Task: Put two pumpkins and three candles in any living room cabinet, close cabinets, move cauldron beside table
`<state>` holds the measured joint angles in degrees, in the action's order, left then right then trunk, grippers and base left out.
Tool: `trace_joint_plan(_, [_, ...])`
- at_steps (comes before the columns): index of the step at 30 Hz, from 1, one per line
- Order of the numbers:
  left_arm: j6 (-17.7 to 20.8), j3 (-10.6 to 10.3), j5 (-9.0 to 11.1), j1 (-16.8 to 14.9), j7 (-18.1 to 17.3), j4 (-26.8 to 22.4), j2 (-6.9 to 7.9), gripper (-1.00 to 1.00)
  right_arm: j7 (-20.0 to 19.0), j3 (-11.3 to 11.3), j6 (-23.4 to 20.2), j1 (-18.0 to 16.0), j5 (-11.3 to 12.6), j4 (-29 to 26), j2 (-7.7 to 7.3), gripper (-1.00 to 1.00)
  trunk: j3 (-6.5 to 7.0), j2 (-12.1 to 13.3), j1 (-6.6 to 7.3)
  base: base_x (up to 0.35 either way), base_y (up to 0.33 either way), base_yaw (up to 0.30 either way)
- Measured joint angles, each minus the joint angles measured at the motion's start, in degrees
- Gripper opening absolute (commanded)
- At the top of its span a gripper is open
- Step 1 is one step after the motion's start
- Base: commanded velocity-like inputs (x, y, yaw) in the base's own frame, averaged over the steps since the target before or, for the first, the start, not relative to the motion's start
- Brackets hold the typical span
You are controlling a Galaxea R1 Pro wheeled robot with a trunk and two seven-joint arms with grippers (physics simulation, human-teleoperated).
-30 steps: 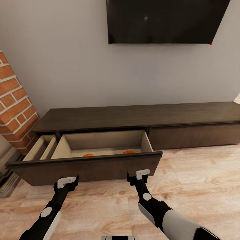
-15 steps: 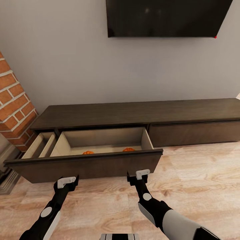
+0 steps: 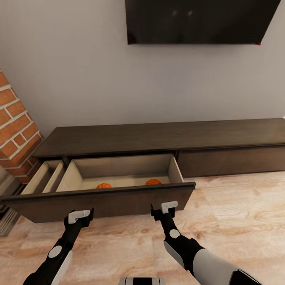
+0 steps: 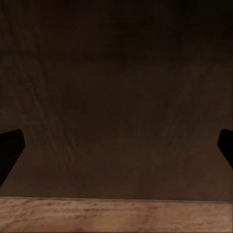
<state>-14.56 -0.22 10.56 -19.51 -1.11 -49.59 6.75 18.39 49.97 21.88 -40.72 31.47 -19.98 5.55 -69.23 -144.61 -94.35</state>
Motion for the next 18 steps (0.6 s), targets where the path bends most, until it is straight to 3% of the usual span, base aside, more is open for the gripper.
trace_joint_plan(6, [0.1,0.0,0.0,0.0,0.0,0.0,-0.03,1.00,0.0,-0.1,-0.1,0.0,0.0,0.0,0.00,1.00,0.00,0.0,0.00,0.120,0.000,0.000])
trace_joint_plan(18, [0.0,0.0,0.0,0.0,0.0,0.0,-0.07,1.00,0.0,-0.2,-0.1,0.0,0.1,0.0,0.00,1.00,0.00,0.0,-0.01,0.008,0.000,0.000])
